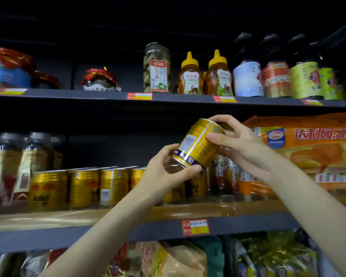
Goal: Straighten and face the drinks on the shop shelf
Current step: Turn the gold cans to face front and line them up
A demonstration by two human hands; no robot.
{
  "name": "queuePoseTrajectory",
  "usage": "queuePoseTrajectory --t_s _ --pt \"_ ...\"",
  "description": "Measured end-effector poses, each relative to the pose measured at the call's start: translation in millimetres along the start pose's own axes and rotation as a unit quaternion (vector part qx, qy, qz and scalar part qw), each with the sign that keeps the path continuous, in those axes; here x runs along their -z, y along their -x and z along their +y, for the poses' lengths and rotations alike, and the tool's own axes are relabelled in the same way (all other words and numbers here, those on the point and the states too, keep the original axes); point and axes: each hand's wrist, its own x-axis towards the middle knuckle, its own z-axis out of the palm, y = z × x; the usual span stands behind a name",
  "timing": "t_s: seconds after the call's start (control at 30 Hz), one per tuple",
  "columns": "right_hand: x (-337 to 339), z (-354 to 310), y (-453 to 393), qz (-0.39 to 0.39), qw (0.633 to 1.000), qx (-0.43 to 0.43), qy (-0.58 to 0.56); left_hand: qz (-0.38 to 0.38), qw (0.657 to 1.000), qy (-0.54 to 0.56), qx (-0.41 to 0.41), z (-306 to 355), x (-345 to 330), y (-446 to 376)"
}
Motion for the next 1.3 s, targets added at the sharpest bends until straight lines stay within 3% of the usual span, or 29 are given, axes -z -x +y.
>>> queuePoseTrajectory --t_s 0.13,0.3,0.53,0.67,0.83,0.97,1.07,1.13,1.2,1.3 --pt "-14.9 3.3 9.3 -0.044 0.993 -0.101 -0.048 0.097 0.987 -0.072 -0.107 5.2 17.2 10.2" --pt "-33.2 5.6 12.4 0.025 0.972 -0.183 -0.146 0.058 0.965 -0.194 -0.168 10.4 26.1 14.9" --pt "-35.4 16.6 18.4 0.078 0.924 -0.243 -0.284 0.087 0.977 -0.116 -0.154 13.4 15.5 14.2" --pt "-36.8 16.7 23.6 0.087 0.926 -0.228 -0.290 0.074 0.979 -0.114 -0.152 13.5 14.6 16.4" --pt "-38.5 14.7 24.5 0.105 0.952 -0.114 -0.262 0.053 0.996 -0.048 -0.053 17.5 15.4 18.9" --pt "-41.1 20.0 25.4 0.087 0.969 -0.064 -0.220 0.033 0.989 0.144 0.025 22.5 12.0 21.4" --pt "-45.6 19.4 26.0 0.084 0.981 -0.040 -0.173 0.056 0.973 0.218 0.057 20.2 14.8 19.1" --pt "-45.6 17.3 26.9 0.071 0.983 -0.050 -0.163 0.065 0.983 0.170 0.013 16.6 21.3 18.0" --pt "-45.4 14.7 27.1 0.054 0.976 -0.093 -0.188 0.068 0.995 0.019 -0.072 14.5 29.5 17.4" --pt "-48.5 11.4 25.9 0.053 0.957 -0.154 -0.239 0.043 0.981 -0.112 -0.153 13.8 37.1 17.1"
